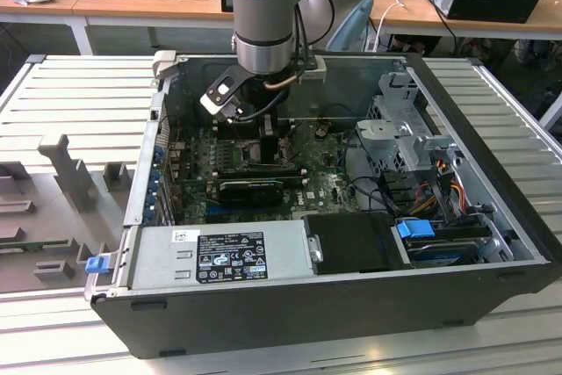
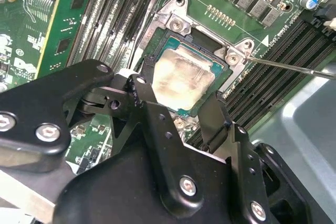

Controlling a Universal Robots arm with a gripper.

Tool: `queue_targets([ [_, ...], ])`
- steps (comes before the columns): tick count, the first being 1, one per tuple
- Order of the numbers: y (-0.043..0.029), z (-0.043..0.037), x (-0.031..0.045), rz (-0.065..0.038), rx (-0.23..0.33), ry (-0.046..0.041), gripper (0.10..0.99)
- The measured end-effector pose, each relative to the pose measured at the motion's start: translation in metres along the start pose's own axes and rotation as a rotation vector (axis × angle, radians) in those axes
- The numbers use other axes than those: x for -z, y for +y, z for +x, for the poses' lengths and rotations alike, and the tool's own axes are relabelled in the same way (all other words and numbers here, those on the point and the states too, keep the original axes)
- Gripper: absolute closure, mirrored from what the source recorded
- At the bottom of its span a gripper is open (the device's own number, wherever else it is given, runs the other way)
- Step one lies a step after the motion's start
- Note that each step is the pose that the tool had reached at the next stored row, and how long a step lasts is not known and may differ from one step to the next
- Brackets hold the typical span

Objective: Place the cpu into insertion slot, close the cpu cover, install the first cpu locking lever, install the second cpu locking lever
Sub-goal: 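Place the cpu into insertion slot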

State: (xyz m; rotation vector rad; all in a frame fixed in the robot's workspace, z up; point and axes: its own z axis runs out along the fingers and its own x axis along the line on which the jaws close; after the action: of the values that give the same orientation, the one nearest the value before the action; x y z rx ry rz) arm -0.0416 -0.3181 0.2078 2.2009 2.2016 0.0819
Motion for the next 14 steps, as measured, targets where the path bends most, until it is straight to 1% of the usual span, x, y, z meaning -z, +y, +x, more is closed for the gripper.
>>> queue_targets([
  [3, 0.0002, 0.0001, 0.0028, 0.0, 0.0, -0.0003, 0.482],
  [4, 0.0002, 0.0001, 0.004, 0.0, 0.0, -0.0004, 0.565],
  [8, 0.0003, 0.0001, 0.0053, 0.0, 0.0, -0.0019, 0.808],
  [9, 0.0003, 0.0001, 0.0055, 0.0, 0.0, -0.0024, 0.808],
  [12, 0.0004, 0.0001, 0.0062, 0.0, 0.0, -0.0032, 0.98],
  [14, 0.0004, 0.0001, 0.0068, 0.0, 0.0, -0.0035, 0.98],
])
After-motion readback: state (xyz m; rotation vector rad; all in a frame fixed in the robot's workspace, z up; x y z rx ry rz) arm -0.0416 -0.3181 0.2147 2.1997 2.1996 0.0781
